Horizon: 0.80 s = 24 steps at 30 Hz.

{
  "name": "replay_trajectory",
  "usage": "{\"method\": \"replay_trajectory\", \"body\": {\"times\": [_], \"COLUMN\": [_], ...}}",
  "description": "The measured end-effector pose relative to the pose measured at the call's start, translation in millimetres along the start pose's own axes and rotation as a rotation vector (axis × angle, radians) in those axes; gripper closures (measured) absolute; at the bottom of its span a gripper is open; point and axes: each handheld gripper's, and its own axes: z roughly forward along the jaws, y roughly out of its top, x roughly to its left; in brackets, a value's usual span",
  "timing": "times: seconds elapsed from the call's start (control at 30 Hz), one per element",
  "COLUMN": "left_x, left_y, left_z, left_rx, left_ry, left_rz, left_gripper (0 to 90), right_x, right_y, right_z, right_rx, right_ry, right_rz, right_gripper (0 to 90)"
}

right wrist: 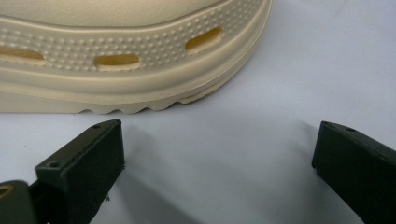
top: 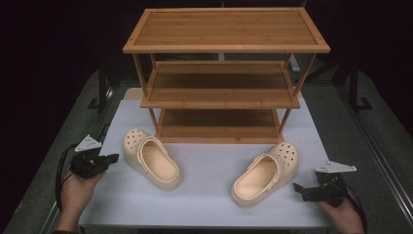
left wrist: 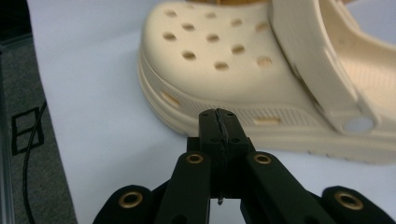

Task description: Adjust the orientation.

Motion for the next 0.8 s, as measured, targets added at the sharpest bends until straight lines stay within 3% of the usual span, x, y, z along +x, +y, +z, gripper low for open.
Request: {"method": "replay_trajectory", "body": {"times": [0.53, 0.7, 0.8], "left_x": [37.4, 48.9, 54.1], "left_y": [40.4, 56.0, 61.6], "left_z": [15.7, 31.1, 40.9], "left_rx": [-0.059, -0.099, -0.095], "left_ry": [0.020, 0.019, 0.010], "left_rz": [-0.036, -0.056, -0.060], "left_gripper": [90.0, 90.0, 90.0], "right_x": [0.0, 0.0, 0.0], "right_y": [0.1, 0.1, 0.0], "right_z": [0.1, 0.0, 0.1], "right_rx": [0.001, 0.002, 0.000], "right_ry": [-0.001, -0.001, -0.001], "right_rz": [-0.001, -0.001, 0.000], "right_gripper": [1.9, 1.9, 2.0]}}
